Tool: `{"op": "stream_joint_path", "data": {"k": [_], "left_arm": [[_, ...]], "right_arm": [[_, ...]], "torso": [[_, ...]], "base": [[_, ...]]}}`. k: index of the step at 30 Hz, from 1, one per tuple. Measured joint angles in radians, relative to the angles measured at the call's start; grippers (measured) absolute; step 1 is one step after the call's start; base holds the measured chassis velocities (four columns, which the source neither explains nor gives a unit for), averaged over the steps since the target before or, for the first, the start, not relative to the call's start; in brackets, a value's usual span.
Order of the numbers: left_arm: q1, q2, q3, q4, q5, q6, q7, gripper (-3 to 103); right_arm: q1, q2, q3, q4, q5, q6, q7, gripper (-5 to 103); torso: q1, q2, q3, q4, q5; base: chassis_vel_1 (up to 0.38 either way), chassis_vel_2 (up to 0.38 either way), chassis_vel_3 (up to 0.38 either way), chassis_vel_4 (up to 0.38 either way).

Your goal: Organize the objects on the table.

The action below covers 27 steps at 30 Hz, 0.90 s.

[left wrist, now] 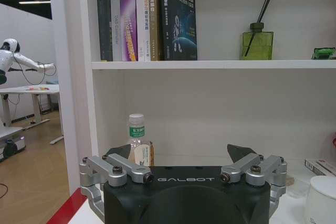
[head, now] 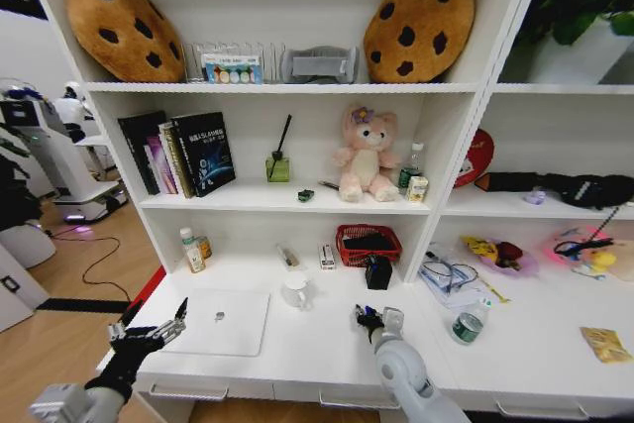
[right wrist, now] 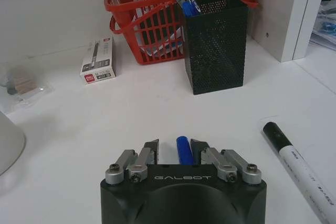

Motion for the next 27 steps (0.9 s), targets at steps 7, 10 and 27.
{"op": "stream_joint_path", "data": {"k": [7, 10, 27], "left_arm": [[0.000, 0.000, 0.000, 0.000, 0.000, 0.000, 0.000, 100], [0.000, 0.000, 0.000, 0.000, 0.000, 0.000, 0.000, 100], [0.000, 0.000, 0.000, 0.000, 0.000, 0.000, 0.000, 100]], "right_arm": [[0.006, -0.004, -0.003, -0.004, 0.015, 0.001, -0.001, 18], [0.013, -0.005, -0.005, -0.004, 0.021, 0.005, -0.008, 9], [0.163, -0.028, 0.084, -0.041, -0.290, 0.359, -0.354, 8]], "torso": [[0.000, 0.000, 0.000, 0.0000, 0.0003], [0.000, 0.000, 0.000, 0.0001, 0.0006], [0.000, 0.000, 0.000, 0.0001, 0.0004]], "base": [[0.000, 0.000, 0.000, 0.000], [0.000, 0.000, 0.000, 0.000], [0.000, 0.000, 0.000, 0.000]]}}
